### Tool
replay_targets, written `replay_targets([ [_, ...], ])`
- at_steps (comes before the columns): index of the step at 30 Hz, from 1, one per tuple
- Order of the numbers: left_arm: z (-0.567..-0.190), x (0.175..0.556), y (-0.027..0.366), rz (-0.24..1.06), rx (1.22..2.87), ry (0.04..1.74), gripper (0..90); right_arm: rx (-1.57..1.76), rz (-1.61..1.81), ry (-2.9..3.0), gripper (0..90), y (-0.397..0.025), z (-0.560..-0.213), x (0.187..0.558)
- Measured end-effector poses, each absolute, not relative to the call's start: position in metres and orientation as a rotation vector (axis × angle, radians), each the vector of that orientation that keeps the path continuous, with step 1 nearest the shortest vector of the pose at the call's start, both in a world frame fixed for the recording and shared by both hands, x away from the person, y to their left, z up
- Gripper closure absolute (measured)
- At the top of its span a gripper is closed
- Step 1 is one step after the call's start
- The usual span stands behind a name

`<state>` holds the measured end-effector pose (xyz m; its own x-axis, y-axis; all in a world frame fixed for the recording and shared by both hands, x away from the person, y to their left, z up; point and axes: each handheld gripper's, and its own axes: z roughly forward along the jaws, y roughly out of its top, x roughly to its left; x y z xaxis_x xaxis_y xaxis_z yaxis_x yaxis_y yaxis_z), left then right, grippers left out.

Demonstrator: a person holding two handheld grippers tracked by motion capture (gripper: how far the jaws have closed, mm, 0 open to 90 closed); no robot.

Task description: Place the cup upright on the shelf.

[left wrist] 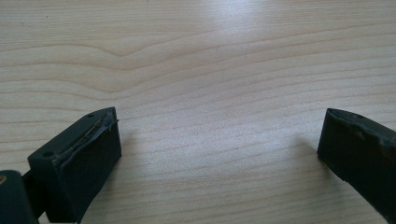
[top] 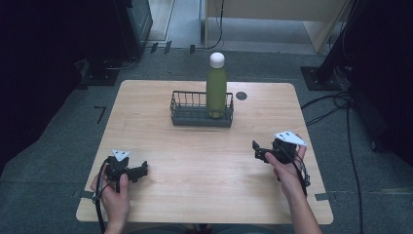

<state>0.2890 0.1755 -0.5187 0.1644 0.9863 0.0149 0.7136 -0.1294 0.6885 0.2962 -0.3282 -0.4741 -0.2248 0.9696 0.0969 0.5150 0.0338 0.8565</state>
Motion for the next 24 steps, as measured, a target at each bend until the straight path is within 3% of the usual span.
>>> replay_targets([
  [24, -0.519, 0.289, 0.176, 0.657, 1.907, 1.605, 0.1, 1.591, 1.052, 1.732, 0.0, -0.373, -0.492, 0.25],
])
